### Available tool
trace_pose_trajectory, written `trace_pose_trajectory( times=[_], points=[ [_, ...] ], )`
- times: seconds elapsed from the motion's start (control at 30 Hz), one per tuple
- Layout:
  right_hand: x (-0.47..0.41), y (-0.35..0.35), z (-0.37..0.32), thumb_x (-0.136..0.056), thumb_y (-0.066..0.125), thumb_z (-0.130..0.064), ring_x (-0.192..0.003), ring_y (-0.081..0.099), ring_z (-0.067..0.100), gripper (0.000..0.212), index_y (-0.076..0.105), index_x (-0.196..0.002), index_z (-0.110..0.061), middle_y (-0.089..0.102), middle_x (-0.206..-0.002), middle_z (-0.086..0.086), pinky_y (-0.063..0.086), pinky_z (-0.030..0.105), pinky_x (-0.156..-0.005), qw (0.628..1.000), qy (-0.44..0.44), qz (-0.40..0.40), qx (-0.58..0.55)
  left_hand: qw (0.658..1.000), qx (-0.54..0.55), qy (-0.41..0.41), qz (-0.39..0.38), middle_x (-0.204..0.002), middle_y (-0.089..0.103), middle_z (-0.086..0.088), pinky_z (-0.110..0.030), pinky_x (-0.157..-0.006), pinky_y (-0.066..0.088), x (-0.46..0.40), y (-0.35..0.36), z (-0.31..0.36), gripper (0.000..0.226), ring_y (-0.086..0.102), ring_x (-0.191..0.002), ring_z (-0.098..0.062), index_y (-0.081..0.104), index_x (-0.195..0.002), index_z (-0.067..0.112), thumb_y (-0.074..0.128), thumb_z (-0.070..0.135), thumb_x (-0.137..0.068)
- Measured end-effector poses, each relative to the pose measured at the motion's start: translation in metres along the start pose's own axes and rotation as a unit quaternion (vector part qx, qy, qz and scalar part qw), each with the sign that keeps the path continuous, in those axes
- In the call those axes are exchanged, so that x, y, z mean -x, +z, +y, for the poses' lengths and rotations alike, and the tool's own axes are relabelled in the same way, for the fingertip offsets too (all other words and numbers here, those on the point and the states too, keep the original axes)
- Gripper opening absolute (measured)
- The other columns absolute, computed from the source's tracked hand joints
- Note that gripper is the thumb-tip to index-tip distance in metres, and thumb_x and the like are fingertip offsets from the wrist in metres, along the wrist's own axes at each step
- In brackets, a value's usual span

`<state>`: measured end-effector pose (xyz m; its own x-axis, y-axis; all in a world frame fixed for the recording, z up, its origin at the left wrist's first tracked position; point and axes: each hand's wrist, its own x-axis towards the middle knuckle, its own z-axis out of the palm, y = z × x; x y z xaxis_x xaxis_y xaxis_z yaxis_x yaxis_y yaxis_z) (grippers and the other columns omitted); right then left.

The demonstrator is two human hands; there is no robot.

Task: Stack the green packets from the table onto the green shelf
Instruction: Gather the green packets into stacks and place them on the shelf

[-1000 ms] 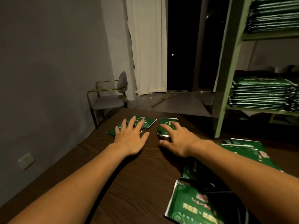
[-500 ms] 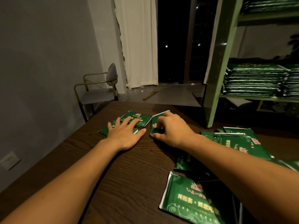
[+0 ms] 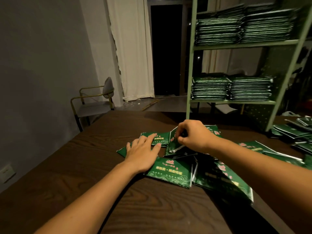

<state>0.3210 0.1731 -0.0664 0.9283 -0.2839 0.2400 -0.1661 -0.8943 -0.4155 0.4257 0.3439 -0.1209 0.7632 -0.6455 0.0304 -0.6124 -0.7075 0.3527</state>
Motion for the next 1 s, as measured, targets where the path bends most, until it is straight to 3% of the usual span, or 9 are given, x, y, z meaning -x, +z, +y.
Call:
trace_pose_trajectory(
  times=[0.3,0.43,0.53,0.63,0.77,0.83,0.93,1.0],
  points=[
    [0.059,-0.050,0.033,-0.083,0.075,-0.013,-0.083,0.057,0.006,0.011,0.070,-0.080,-0.022,0.063,-0.090,-0.007,0.038,0.011,-0.064,0.999,0.022,0.025,-0.009,0.997,-0.042,0.062,0.015,-0.150,0.030,0.007,-0.047,-0.122,0.014,0.040,0.027,0.053,0.065,0.022,-0.142,-0.024,0.027,-0.156,0.033,0.031,0.064,-0.099],
    [0.075,-0.057,0.055,-0.080,0.080,-0.018,-0.086,0.057,0.011,0.012,0.069,-0.081,-0.023,0.061,-0.093,-0.008,0.038,0.012,-0.062,0.997,0.050,0.061,-0.028,0.995,-0.026,0.082,0.045,-0.139,0.036,0.005,-0.039,-0.116,0.023,0.040,0.034,0.074,0.056,0.028,-0.133,-0.022,0.037,-0.148,0.033,0.033,0.062,-0.100],
    [0.088,-0.057,0.072,-0.078,0.084,-0.024,-0.089,0.057,0.014,0.029,0.067,-0.101,-0.023,0.056,-0.106,-0.003,0.042,0.023,-0.074,0.993,0.066,0.086,-0.047,0.994,0.000,0.084,0.073,-0.136,0.036,0.004,-0.037,-0.113,0.027,0.037,0.043,0.091,0.045,0.031,-0.131,-0.021,0.046,-0.135,0.029,0.031,0.057,-0.103],
    [0.098,-0.056,0.085,-0.077,0.085,-0.026,-0.098,0.055,0.013,0.052,0.059,-0.122,-0.023,0.055,-0.120,0.000,0.044,0.027,-0.081,0.987,0.083,0.108,-0.080,0.990,0.021,0.101,0.092,-0.142,0.036,0.001,-0.038,-0.115,0.024,0.029,0.047,0.102,0.035,0.030,-0.136,-0.023,0.052,-0.115,0.024,0.028,0.049,-0.106],
    [0.105,-0.051,0.102,-0.076,0.085,-0.029,-0.101,0.062,0.017,0.056,0.056,-0.124,-0.027,0.061,-0.120,-0.002,0.053,0.035,-0.090,0.976,0.105,0.149,-0.120,0.994,0.022,0.094,0.048,-0.154,0.036,-0.004,-0.045,-0.123,0.013,0.013,0.049,0.123,0.039,0.028,-0.144,-0.022,0.055,-0.105,0.019,0.023,0.042,-0.108],
    [0.107,-0.047,0.107,-0.079,0.083,-0.029,-0.100,0.062,0.014,0.055,0.054,-0.126,-0.024,0.064,-0.116,-0.004,0.052,0.031,-0.088,0.973,0.096,0.166,-0.127,0.996,0.021,0.075,0.045,-0.139,0.049,-0.004,-0.049,-0.122,0.017,0.006,0.053,0.132,0.037,0.041,-0.131,-0.024,0.047,-0.090,0.021,0.024,0.044,-0.107],
    [0.111,-0.041,0.108,-0.083,0.079,-0.033,-0.100,0.062,0.014,0.054,0.051,-0.128,-0.023,0.066,-0.115,-0.004,0.053,0.032,-0.087,0.975,0.071,0.179,-0.115,0.994,-0.011,0.070,0.078,-0.124,0.054,-0.007,-0.051,-0.118,0.024,0.005,0.057,0.137,0.034,0.046,-0.122,-0.028,0.049,-0.096,0.016,0.031,0.044,-0.105],
    [0.111,-0.040,0.109,-0.084,0.078,-0.037,-0.099,0.062,0.015,0.054,0.050,-0.128,-0.024,0.066,-0.112,-0.003,0.053,0.035,-0.087,0.977,0.060,0.178,-0.099,0.990,-0.006,0.079,0.115,-0.114,0.054,-0.005,-0.051,-0.117,0.025,0.006,0.058,0.137,0.030,0.048,-0.114,-0.028,0.045,-0.089,0.017,0.035,0.041,-0.104]
  ],
)
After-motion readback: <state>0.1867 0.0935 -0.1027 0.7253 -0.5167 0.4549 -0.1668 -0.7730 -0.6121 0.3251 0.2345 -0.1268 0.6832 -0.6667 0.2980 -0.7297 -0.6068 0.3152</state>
